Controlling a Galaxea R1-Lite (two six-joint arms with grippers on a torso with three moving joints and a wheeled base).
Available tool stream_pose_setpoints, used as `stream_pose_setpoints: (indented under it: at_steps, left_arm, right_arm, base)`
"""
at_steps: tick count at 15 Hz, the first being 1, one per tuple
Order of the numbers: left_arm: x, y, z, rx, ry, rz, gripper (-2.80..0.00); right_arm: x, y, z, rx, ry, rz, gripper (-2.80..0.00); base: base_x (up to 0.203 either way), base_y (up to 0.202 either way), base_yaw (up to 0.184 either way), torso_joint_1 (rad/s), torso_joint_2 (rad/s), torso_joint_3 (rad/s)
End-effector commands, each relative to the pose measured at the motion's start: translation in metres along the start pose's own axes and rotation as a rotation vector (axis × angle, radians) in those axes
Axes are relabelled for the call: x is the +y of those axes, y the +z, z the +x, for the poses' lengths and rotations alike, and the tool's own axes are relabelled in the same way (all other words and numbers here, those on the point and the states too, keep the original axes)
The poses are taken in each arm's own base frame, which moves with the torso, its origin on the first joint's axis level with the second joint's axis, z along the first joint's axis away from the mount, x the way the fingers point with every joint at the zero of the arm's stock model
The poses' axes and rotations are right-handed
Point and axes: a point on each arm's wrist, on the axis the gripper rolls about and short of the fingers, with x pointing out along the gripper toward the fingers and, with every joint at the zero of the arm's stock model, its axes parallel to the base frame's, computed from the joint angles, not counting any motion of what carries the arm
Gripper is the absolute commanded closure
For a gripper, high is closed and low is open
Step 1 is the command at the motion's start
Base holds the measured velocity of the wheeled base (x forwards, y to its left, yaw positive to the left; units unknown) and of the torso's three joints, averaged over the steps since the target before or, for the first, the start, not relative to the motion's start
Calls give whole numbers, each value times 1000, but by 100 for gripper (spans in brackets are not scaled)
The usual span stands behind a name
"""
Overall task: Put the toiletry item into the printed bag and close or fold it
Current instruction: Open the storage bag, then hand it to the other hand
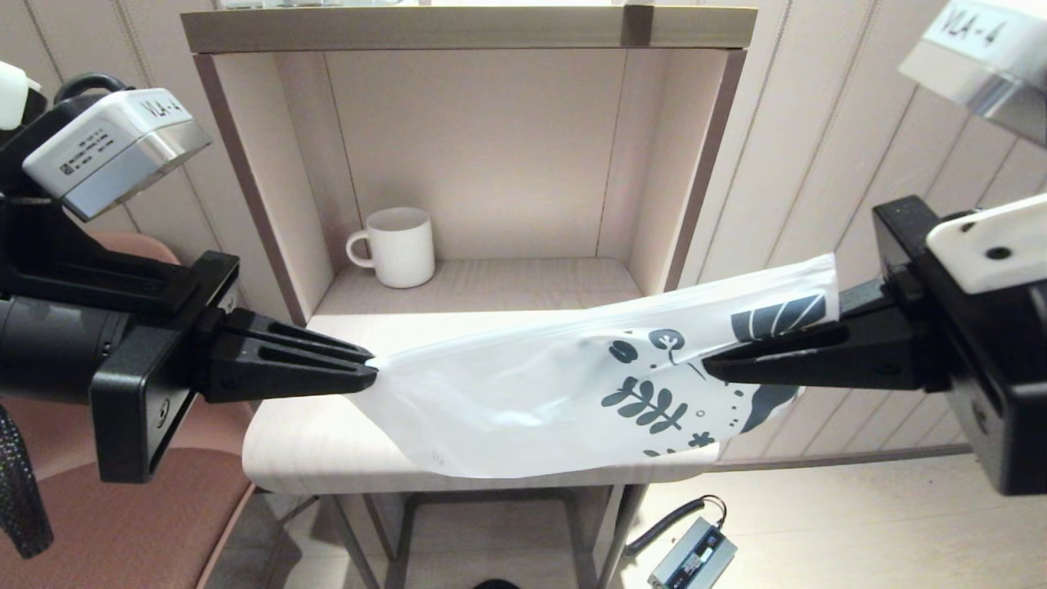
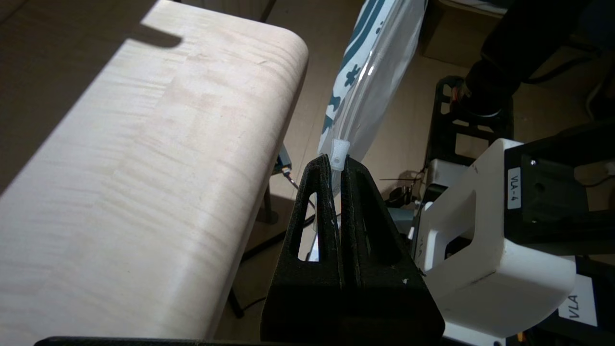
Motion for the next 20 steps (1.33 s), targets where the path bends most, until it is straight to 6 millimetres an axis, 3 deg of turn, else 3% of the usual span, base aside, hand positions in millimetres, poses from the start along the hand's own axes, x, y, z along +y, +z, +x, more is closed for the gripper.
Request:
stream_pose_setpoints:
  at_steps: [1,12,13,20]
  left_arm:
    - [1,0,2,1,-8,-1,0]
    - [-1,-2,0,3,-5,1,0]
    - [-1,-2,1,5,-5,1,-280]
    - [-2,-3,-1,2,-9,-1,-280]
  right_arm:
    - [0,-1,2,5,8,-1,0]
    - [1,-1,3,8,13,-1,0]
    - [1,-2,4,11,15,0,0]
    - [1,-2,5,13,17,1,0]
  base:
    - [0,0,0,0,0,0]
    - [0,0,0,0,0,0]
    - [0,0,0,0,0,0]
    - [0,0,0,0,0,0]
